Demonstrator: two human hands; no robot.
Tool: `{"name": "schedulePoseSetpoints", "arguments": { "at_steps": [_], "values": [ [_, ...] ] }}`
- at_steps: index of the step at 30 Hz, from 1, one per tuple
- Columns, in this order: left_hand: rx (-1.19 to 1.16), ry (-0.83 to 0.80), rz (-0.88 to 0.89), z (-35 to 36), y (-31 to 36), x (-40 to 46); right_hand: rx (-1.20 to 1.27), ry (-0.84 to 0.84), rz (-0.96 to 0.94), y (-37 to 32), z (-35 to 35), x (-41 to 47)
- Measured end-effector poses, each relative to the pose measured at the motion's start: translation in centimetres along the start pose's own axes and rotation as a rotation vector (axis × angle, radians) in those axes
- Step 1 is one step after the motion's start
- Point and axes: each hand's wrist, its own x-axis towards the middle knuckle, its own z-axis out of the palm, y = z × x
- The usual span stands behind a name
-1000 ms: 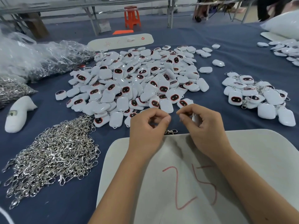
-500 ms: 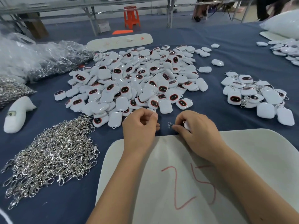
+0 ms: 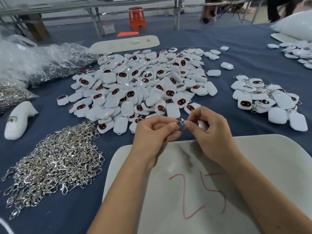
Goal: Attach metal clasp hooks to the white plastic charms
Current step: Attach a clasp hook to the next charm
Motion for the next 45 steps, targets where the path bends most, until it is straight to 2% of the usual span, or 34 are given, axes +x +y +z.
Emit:
{"name": "schedulePoseSetpoints", "arguments": {
  "at_steps": [4, 8, 16, 21, 25, 34, 37, 40, 45],
  "values": [
    [0.076, 0.041, 0.000, 0.0, -0.5, 0.1, 0.008, -0.022, -0.001, 0.0, 0.1, 0.0],
    [0.075, -0.031, -0.031, -0.1, -0.7, 0.3, 0.057, -0.033, -0.019, -0.1, 0.1, 0.0],
    [0.013, 0.006, -0.007, -0.1, -0.7, 0.3, 0.074, -0.030, -0.002, 0.1, 0.2, 0.1],
    [0.056, -0.046, -0.019, -0.3, -1.0, 0.5, 0.083, -0.059, -0.013, 0.0, 0.1, 0.0],
    [0.099, 0.014, 0.033, -0.1, -1.3, 0.6, 0.044, -0.062, 0.013, 0.0, 0.1, 0.1],
    [-0.045, 0.038, -0.031, 0.0, -0.6, 0.4, -0.028, -0.019, 0.007, -0.4, 0.2, 0.1],
    [0.043, 0.061, 0.076, 0.1, -0.8, 0.4, -0.051, -0.004, -0.008, -0.5, 0.3, 0.0],
    [0.254, 0.064, 0.220, 0.0, -1.2, 0.5, -0.042, 0.011, -0.001, -0.4, 0.3, 0.0],
    [0.368, 0.029, 0.278, -0.2, -1.4, 0.7, -0.063, -0.053, -0.083, -0.8, -0.1, 0.0]
  ]
}}
